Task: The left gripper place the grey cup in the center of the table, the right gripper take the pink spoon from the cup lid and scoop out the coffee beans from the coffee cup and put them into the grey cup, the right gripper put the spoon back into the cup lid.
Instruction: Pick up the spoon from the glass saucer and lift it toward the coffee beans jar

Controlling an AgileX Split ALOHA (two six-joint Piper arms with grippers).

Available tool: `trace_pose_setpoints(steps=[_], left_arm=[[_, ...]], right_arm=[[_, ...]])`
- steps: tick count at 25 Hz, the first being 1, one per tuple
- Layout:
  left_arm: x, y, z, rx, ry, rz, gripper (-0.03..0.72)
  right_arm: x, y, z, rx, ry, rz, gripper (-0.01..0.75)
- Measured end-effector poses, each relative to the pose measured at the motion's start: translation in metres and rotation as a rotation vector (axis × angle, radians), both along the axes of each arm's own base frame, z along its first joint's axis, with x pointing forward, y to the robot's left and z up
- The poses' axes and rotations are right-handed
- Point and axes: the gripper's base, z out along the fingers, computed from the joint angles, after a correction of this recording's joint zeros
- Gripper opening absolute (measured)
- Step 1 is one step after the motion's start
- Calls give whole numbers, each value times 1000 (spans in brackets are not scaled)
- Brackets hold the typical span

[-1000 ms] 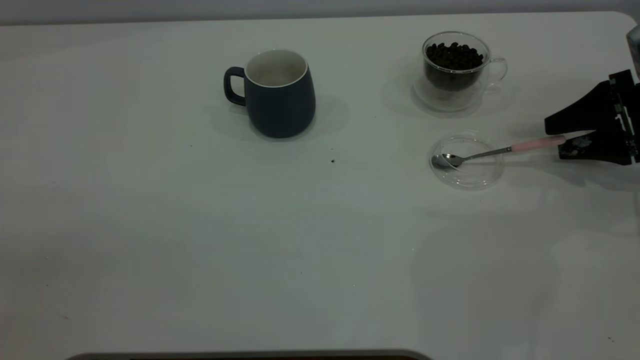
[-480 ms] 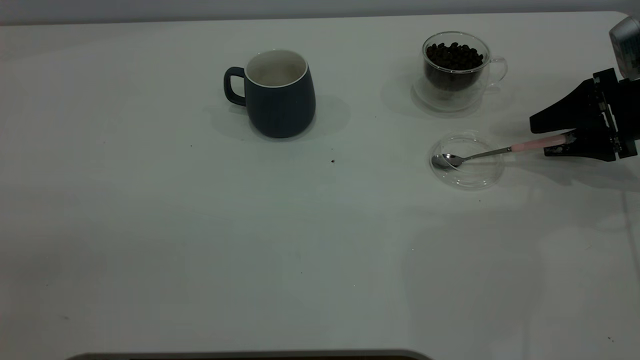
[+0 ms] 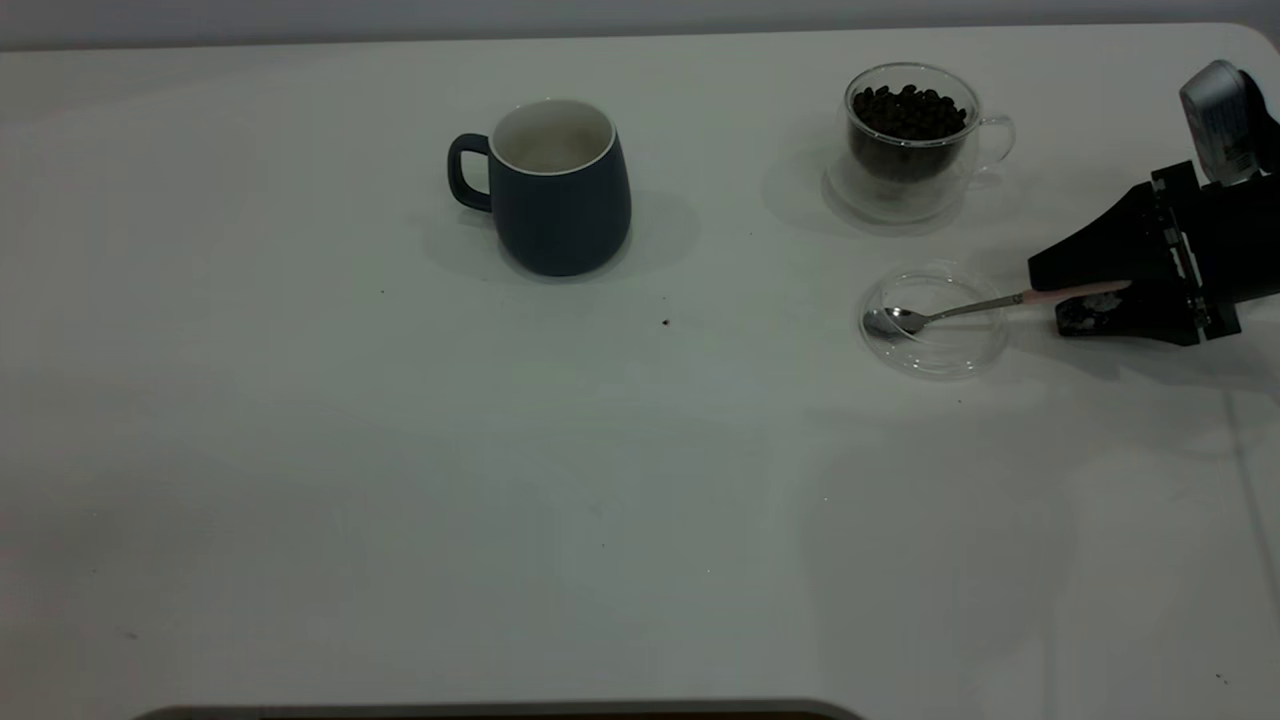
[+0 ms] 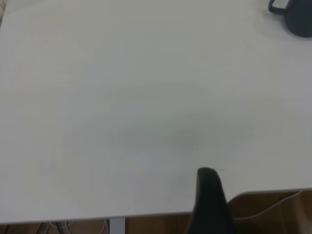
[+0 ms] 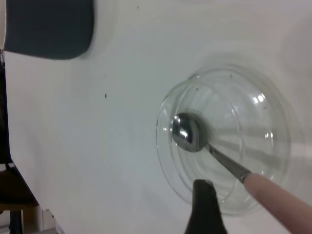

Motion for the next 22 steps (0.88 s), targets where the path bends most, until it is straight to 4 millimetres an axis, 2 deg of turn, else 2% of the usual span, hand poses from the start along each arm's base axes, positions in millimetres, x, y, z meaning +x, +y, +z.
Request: trace_pose_setpoints(steps=[6, 10, 13, 22], left_arm=[[0, 0, 0, 0, 0, 0, 586], [0, 0, 0, 1, 0, -1, 586], [0, 0, 0, 1, 0, -1, 586], [0, 0, 0, 1, 0, -1, 586]], right_arm=[[2, 3, 0, 8, -2, -16, 577], [1, 3, 0, 5, -1, -4, 515], [1, 3, 0, 3, 0, 2, 433], [-3, 6, 2, 39, 1, 52, 101]])
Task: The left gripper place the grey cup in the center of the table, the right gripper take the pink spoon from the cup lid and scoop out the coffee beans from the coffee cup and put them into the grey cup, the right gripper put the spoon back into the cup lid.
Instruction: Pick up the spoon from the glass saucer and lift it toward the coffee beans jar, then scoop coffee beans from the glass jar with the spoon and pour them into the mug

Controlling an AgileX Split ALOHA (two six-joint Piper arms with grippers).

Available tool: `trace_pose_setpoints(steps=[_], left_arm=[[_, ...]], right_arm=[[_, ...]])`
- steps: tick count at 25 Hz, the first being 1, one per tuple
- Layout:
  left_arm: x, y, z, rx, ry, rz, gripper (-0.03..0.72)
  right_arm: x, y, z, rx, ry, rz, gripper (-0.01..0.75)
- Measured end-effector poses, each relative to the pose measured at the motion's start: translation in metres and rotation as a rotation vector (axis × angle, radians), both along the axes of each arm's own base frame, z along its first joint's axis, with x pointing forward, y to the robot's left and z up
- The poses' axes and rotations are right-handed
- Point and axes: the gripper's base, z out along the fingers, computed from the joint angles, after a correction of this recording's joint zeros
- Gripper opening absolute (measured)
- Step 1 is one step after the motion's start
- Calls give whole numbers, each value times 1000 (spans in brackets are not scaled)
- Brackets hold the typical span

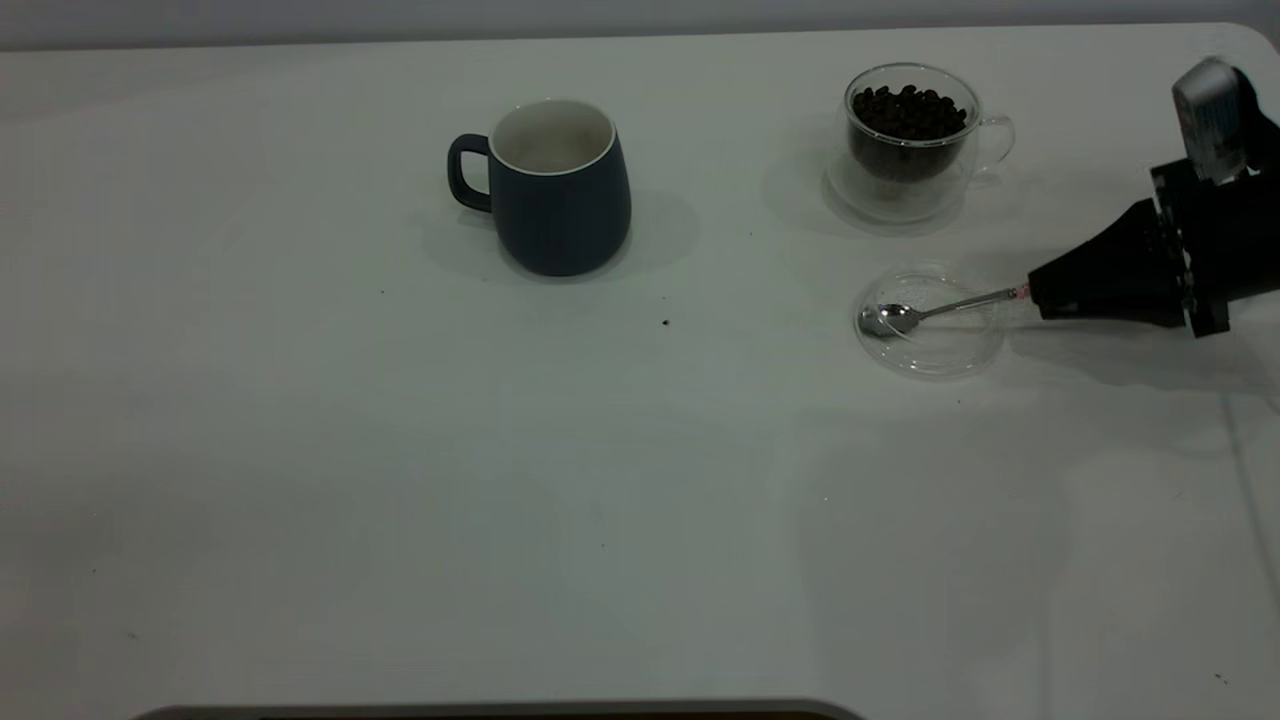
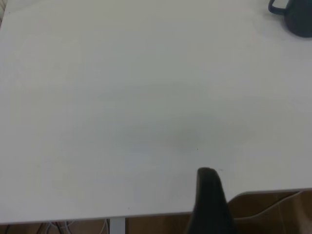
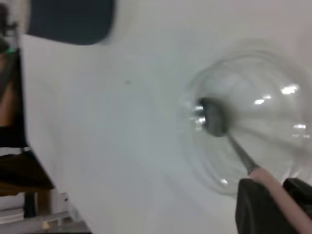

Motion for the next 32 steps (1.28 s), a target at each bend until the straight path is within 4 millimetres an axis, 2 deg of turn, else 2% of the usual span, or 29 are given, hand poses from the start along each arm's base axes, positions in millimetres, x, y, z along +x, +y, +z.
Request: trace_pose_setpoints(steps=[7, 16, 22, 28, 32], left_arm=[[0, 0, 0, 0, 0, 0, 586], [0, 0, 0, 0, 0, 0, 586], [0, 0, 0, -1, 0, 1, 586], [0, 0, 0, -1, 0, 1, 586], [0, 0, 0, -1, 0, 1, 586]], right_arm=[[-1, 0, 1, 3, -1, 12, 96], [6, -6, 27, -74, -71, 76, 96], [16, -11, 67, -124, -156, 99, 96], [27, -11, 131, -129, -303, 80, 96], [45, -3, 155, -110, -374, 50, 96]])
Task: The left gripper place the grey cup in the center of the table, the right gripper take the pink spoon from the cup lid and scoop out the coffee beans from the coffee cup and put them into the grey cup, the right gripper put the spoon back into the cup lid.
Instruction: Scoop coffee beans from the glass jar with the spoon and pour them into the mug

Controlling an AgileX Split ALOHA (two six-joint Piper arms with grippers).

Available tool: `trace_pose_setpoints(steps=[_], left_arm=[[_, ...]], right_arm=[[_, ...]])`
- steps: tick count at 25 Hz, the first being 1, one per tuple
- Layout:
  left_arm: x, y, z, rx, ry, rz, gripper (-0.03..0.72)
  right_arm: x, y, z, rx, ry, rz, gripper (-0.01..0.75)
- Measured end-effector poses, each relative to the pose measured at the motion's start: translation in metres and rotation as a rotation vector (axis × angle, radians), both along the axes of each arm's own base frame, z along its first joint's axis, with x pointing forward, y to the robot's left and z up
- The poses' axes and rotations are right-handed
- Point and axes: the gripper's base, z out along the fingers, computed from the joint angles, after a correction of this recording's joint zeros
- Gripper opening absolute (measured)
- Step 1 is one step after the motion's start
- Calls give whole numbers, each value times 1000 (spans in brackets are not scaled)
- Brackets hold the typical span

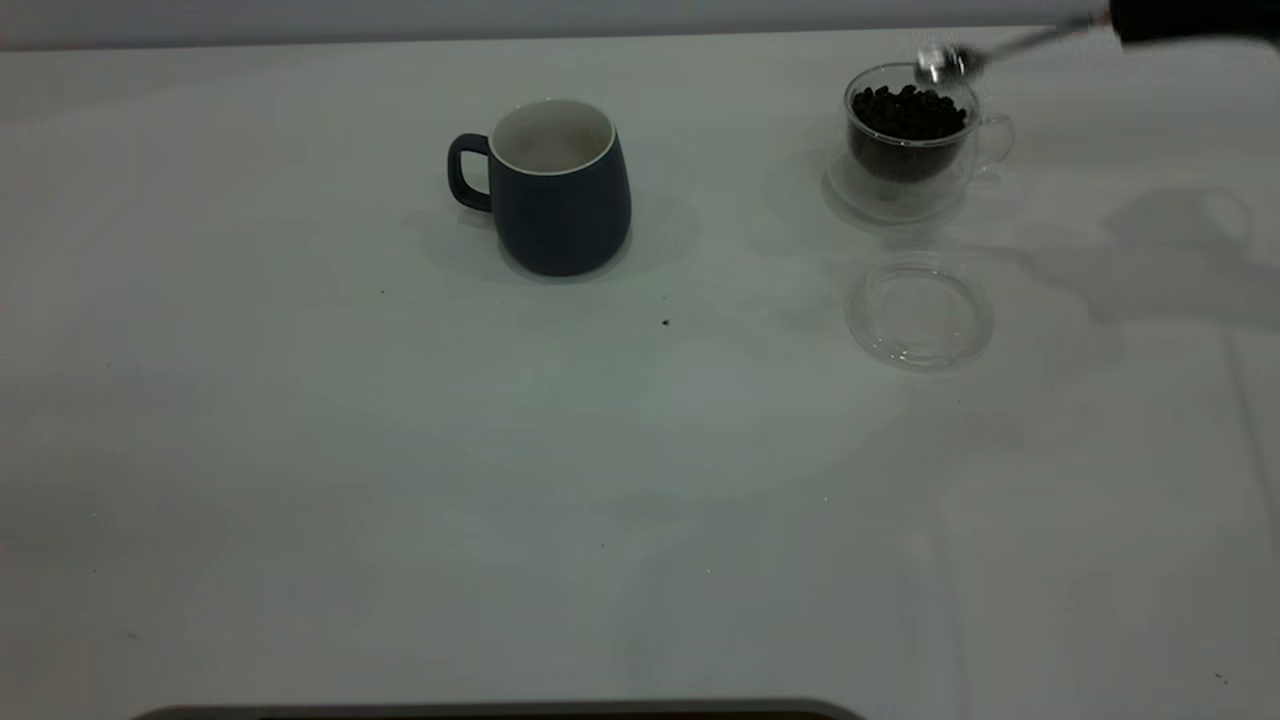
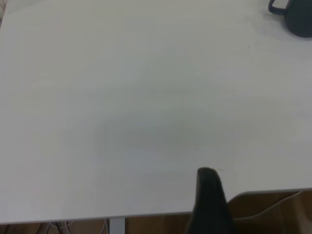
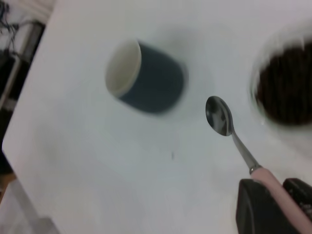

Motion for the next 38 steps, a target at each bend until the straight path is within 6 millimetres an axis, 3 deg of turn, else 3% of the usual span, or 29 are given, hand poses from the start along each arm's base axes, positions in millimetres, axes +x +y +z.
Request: trace_pose_setpoints(steps=[3, 9, 21, 38], left_arm=[[0, 0, 0, 0, 0, 0, 586], [0, 0, 0, 0, 0, 0, 586], [0, 0, 0, 1, 0, 0, 586], [0, 0, 0, 1, 0, 0, 586]], right_arm=[[21, 5, 0, 2, 5, -48, 96], [45, -1, -43, -8, 103, -164, 96], [47, 4, -73, -10, 175, -200, 96], [41, 5, -76, 51, 340, -250, 96]])
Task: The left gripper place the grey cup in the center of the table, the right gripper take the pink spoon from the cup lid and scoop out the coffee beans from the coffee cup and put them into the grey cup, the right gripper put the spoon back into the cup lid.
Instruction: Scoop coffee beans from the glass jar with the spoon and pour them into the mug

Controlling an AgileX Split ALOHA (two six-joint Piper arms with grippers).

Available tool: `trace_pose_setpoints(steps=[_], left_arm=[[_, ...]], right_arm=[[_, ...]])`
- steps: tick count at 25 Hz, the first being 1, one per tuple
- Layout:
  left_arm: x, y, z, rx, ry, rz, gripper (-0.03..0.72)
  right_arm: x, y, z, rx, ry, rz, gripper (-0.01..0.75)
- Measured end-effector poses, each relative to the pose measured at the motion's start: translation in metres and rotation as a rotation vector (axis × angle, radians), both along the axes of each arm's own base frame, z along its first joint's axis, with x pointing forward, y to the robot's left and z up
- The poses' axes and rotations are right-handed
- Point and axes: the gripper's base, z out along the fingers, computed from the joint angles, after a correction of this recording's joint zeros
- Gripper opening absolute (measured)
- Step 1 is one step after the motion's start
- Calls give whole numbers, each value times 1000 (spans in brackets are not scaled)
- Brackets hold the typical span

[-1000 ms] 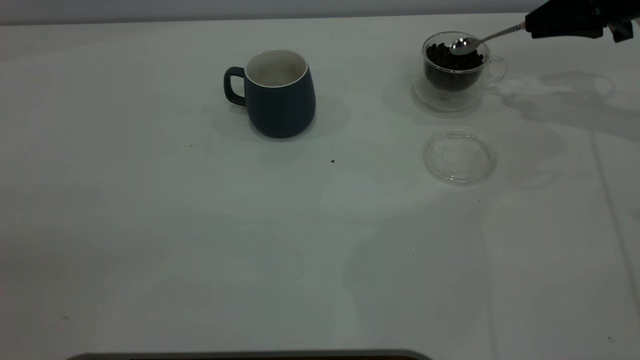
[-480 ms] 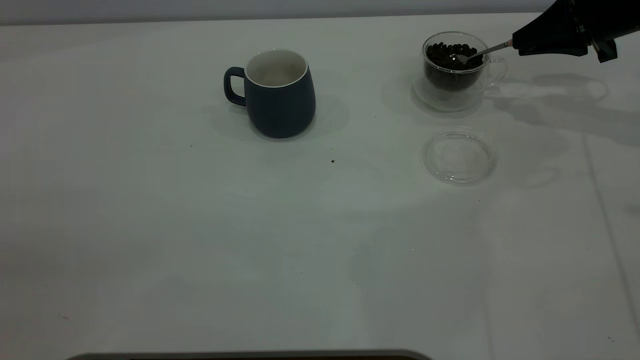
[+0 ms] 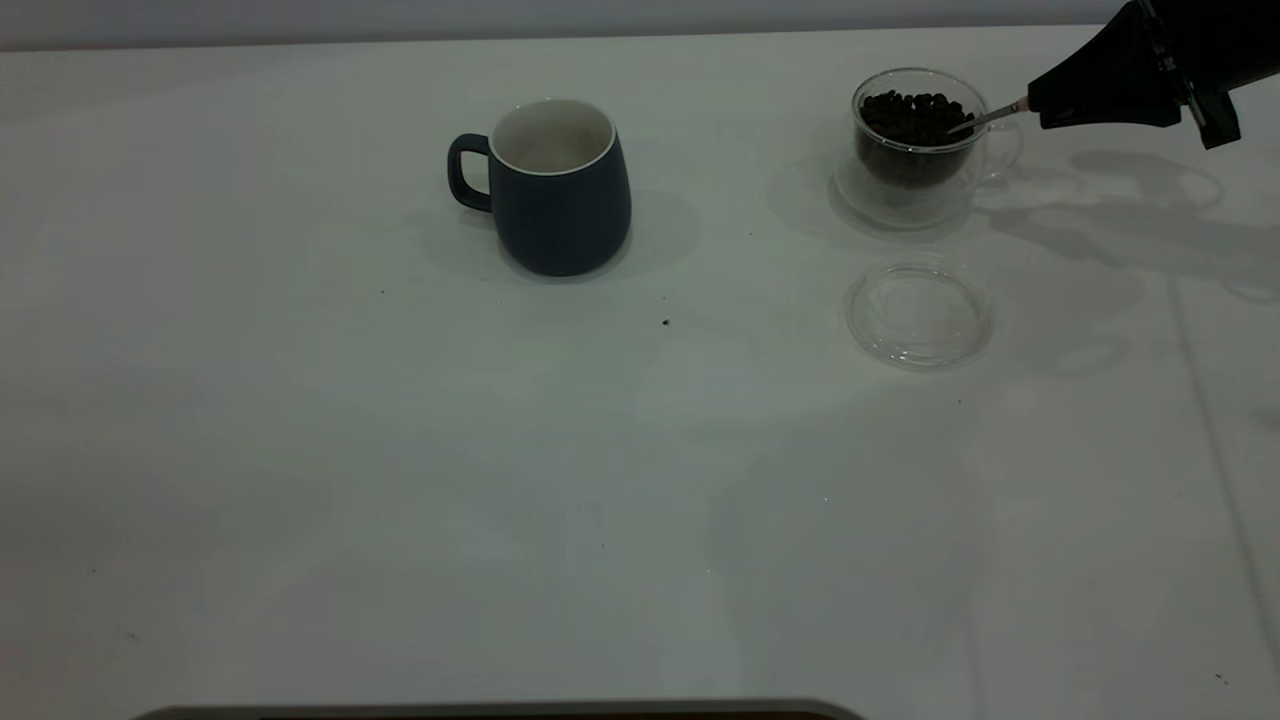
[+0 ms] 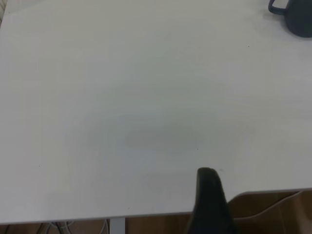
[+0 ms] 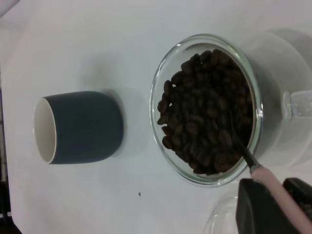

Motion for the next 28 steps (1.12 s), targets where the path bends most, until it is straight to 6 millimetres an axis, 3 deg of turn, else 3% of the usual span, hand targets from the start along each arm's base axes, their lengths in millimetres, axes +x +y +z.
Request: trace_pose_setpoints(steps=[12, 28], left_arm=[[0, 0, 0, 0, 0, 0, 586], [0, 0, 0, -1, 0, 1, 586]], right_arm=[[-3, -17, 4, 64, 20, -41, 96], [-7, -22, 10, 153, 23, -37, 96]])
